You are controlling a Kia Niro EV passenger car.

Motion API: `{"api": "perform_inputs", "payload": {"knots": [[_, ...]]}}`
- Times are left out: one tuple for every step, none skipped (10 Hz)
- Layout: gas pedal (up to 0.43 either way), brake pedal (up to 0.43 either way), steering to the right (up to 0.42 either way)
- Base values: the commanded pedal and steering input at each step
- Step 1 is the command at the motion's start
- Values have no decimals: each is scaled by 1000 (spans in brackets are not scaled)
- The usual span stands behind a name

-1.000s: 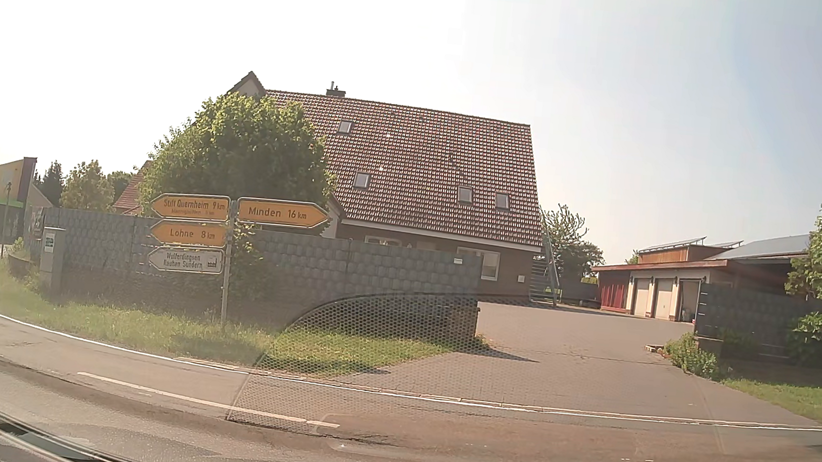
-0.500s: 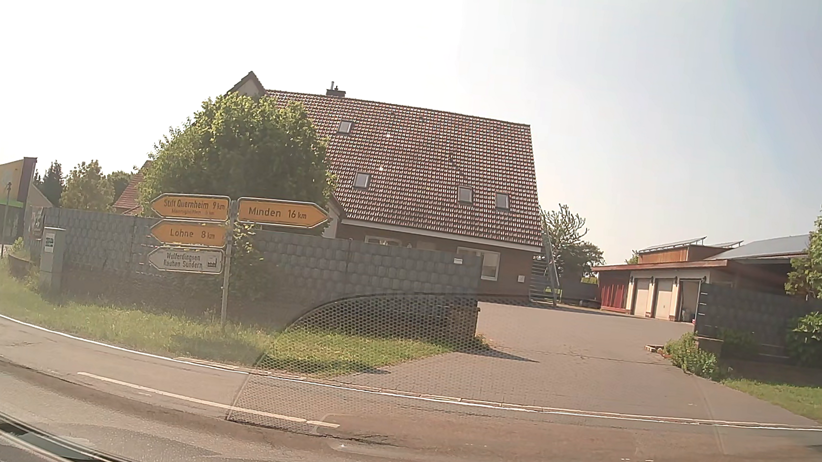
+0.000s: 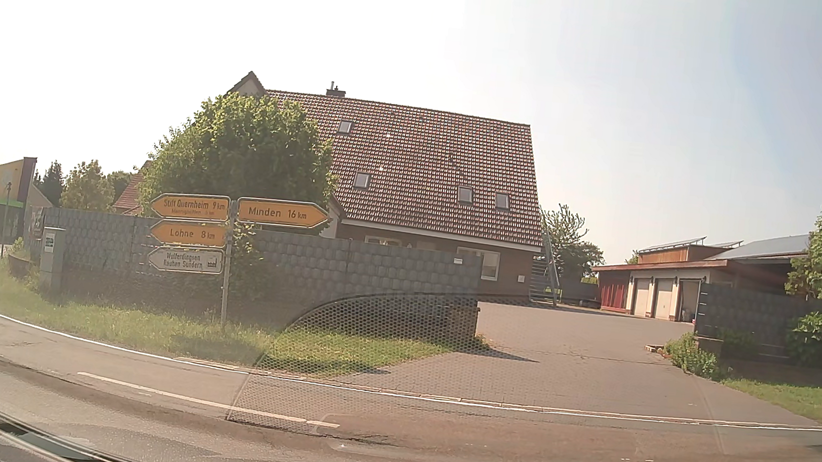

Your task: Follow the waypoints while adhering to traffic rules and regulations

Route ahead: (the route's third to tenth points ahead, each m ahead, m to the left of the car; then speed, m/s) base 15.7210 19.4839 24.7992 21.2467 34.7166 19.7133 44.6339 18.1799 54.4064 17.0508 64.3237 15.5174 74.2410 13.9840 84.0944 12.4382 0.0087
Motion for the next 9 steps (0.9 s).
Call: {"api": "perform_inputs", "payload": {"knots": [[0, 262, -148], [0, 262, -148], [0, 262, -148], [0, 262, -148], [0, 262, -149], [0, 262, -150], [0, 262, -150], [0, 268, -150], [0, 262, -151]]}}
